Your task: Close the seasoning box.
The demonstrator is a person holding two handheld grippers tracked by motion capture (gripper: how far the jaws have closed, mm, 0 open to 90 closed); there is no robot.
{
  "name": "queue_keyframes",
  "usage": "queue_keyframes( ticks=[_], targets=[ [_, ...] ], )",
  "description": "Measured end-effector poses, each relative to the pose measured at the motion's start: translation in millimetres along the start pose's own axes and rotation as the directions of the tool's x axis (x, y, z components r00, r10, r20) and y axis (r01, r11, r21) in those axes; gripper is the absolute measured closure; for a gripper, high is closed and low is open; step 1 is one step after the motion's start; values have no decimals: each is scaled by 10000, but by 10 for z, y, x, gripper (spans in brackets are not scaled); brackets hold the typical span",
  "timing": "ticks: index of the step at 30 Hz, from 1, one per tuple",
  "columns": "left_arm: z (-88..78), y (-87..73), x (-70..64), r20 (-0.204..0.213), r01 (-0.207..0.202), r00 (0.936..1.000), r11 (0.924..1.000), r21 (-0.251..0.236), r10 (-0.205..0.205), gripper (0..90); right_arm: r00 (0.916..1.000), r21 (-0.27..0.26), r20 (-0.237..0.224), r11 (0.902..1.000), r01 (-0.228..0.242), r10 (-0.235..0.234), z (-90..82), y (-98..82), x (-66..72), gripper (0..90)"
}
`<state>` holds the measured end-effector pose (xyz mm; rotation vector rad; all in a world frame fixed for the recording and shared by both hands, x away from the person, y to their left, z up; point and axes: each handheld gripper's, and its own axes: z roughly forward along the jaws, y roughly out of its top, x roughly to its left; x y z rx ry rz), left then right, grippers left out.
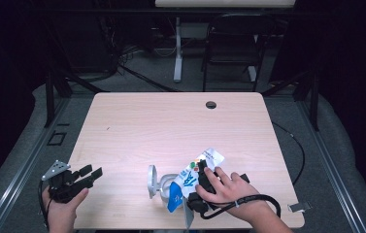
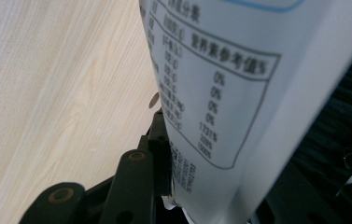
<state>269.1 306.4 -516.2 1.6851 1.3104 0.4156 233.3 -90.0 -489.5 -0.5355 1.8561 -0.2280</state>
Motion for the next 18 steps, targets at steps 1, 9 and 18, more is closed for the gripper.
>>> queue_keyframes(
  ticks=[1, 9, 18],
  targets=[
    [0, 0, 0, 1, 3, 10000, 10000, -3, -3, 501, 10000, 0, 0, 10000, 0, 0, 0, 0, 0, 700],
    [1, -2, -1, 6, 15, 10000, 10000, 7, -15, 501, 10000, 22, -17, 10000, -78, 78, -12, 5, -1, 712],
    [2, -2, 1, 22, 17, 10000, 10000, 25, -17, 501, 9999, 9, -53, 9999, -101, 101, -14, 3, -1, 725]
  ],
)
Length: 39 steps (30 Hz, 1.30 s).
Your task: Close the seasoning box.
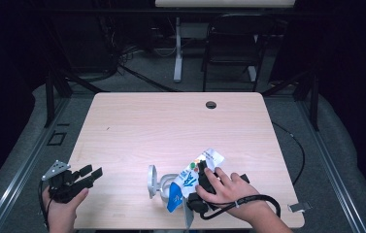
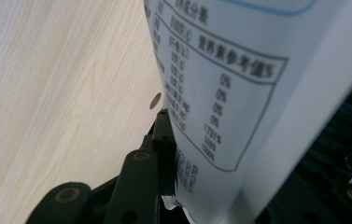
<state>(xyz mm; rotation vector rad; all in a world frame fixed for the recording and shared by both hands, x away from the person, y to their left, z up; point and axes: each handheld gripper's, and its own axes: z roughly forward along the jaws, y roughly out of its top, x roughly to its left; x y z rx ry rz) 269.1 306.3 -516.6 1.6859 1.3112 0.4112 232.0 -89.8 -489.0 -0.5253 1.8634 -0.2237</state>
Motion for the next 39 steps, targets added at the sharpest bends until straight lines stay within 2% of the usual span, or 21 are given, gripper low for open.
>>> queue_keyframes(
  ticks=[22, 32, 33, 34, 39],
  targets=[
    [-1, 1, -1, -18, -3, 10000, 10000, -12, 3, 502, 9998, 52, -82, 9998, -186, 187, -15, 3, 1, 743],
    [0, 1, -2, -23, -6, 10000, 10000, -9, 6, 501, 9974, -142, -239, 9976, -681, 677, -8, -5, 12, 749],
    [-1, 1, -1, -12, -8, 10000, 10000, 8, 8, 502, 9979, 7, -259, 9983, -588, 588, -20, -2, 0, 749],
    [-1, 1, -1, -11, -8, 10000, 10000, 14, 8, 502, 9969, -120, -274, 9972, -735, 732, -9, -8, 12, 749],
    [1, 1, -2, -13, -14, 10000, 10000, 24, 14, 502, 9944, -94, -397, 9951, -982, 977, -10, -17, 19, 754]
  ],
)
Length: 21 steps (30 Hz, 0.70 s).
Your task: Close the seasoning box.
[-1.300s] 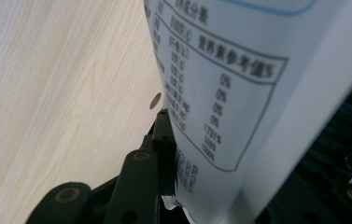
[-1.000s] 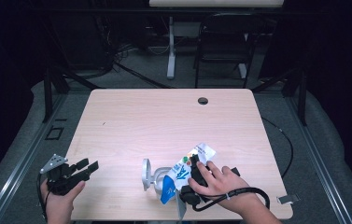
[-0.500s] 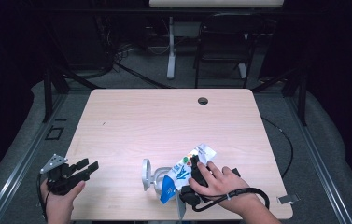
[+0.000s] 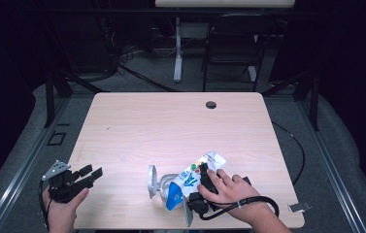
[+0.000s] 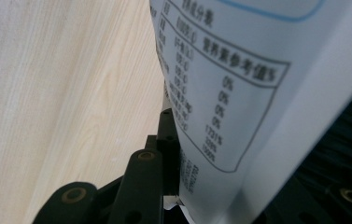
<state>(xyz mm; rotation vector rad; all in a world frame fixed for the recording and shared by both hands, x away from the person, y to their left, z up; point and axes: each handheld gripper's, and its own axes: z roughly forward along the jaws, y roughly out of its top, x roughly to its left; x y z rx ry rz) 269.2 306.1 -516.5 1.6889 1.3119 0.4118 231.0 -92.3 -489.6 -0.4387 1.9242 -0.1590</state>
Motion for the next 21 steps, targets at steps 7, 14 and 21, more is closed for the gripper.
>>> queue_keyframes(
  ticks=[7, 14, 21],
  targets=[
    [1, -2, 3, -7, 5, 10000, 10000, 5, -5, 502, 9978, -164, -158, 9978, -640, 638, 7, -27, 29, 755],
    [-2, 0, 2, -8, 5, 10000, 10000, -12, -5, 502, 9932, -277, -276, 9931, -1137, 1129, 9, -46, 53, 757],
    [6, -3, 7, -16, -5, 10000, 10000, 12, 6, 502, 9832, -284, -507, 9838, -1768, 1752, -13, -77, 61, 762]
  ],
)
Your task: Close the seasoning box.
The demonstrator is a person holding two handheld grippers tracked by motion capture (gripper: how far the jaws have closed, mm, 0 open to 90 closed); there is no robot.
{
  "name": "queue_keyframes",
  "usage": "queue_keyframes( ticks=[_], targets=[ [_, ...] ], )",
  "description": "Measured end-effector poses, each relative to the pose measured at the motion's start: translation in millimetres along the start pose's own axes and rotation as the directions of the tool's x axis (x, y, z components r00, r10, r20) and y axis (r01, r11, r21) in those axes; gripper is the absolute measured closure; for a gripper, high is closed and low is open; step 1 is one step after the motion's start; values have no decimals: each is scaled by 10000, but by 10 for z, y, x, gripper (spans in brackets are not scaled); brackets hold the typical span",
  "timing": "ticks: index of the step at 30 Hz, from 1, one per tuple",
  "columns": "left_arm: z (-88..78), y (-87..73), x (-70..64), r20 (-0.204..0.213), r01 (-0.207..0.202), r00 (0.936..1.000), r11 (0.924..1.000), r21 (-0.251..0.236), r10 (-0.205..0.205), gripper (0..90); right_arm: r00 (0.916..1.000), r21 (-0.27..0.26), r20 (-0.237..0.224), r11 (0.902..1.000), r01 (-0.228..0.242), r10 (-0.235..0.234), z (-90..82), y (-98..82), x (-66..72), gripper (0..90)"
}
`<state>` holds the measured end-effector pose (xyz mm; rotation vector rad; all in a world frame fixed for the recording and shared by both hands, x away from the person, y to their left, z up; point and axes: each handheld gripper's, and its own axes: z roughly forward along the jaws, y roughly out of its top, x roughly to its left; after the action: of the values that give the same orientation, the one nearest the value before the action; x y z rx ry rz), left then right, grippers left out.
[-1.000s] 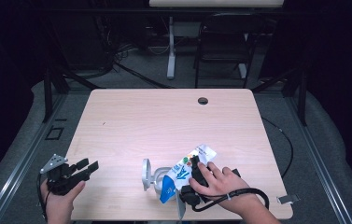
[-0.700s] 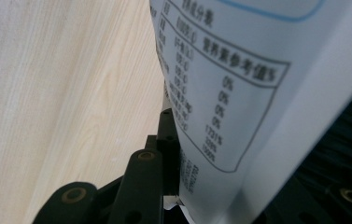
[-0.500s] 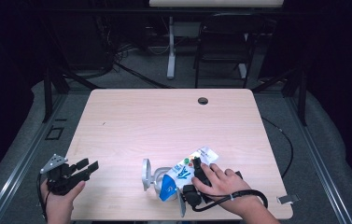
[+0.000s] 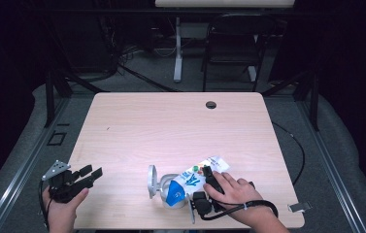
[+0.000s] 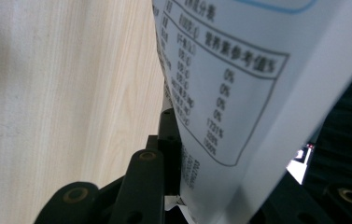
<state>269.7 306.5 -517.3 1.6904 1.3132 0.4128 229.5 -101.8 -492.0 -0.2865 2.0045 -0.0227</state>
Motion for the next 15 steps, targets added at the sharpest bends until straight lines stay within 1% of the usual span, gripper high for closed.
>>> queue_keyframes(
  ticks=[2, 5, 7, 8, 15],
  targets=[
    [2, -2, 1, -2, 5, 10000, 10000, 19, -5, 502, 9999, -3, -22, 9999, -100, 100, -2, -3, 5, 763],
    [8, -7, 2, -26, 31, 10000, 10000, -32, -32, 502, 9987, -176, -111, 9986, -501, 499, -2, -13, 13, 768],
    [9, -7, 2, -24, 29, 10000, 10000, -28, -29, 502, 9987, -139, -142, 9987, -495, 493, -10, -12, 4, 770],
    [8, -7, 2, -23, 20, 10000, 10000, 3, -20, 503, 9978, -218, -166, 9976, -650, 646, -13, -14, 7, 773],
    [9, -8, 2, -23, 30, 10000, 10000, -30, -30, 502, 9960, -327, -167, 9956, -880, 874, -20, -17, 21, 786]
  ],
)
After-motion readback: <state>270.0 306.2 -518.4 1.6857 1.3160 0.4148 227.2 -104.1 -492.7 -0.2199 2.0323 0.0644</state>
